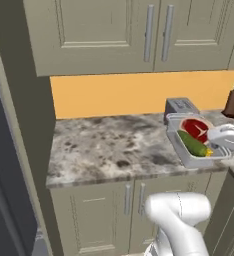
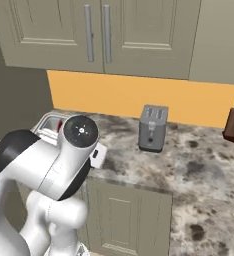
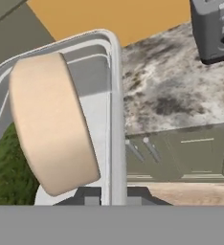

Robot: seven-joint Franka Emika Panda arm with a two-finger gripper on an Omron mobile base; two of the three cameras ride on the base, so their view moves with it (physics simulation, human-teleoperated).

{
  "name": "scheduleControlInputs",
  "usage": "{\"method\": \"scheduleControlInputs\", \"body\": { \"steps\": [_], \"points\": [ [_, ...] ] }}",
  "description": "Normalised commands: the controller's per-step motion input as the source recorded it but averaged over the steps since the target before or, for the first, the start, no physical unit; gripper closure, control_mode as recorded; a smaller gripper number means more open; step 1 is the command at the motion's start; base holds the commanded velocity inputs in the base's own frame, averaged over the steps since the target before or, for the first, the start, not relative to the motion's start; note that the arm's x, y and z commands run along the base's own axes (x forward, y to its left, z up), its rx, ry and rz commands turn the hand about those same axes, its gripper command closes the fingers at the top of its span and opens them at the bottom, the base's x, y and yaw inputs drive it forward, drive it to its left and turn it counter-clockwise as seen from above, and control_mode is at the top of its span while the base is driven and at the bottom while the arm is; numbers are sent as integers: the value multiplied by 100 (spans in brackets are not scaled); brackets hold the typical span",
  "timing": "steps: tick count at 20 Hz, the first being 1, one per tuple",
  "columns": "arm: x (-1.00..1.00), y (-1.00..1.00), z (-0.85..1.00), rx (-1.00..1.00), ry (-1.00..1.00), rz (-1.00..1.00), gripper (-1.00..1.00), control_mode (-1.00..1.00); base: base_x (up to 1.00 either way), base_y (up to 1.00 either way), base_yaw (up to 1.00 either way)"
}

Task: Place the tupperware on the second highest shelf of the fridge. Make space for the tupperware among the existing items by rearranging them on the shelves if needed. Close the fridge door when finished.

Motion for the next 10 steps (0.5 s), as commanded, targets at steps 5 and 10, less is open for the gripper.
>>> {"method": "scheduleControlInputs", "body": {
  "steps": [5,10],
  "points": [
    [0,0,0,0,0,0,100,100,-78,0,69],
    [0,0,0,0,0,0,100,100,-33,0,98]
  ]
}}
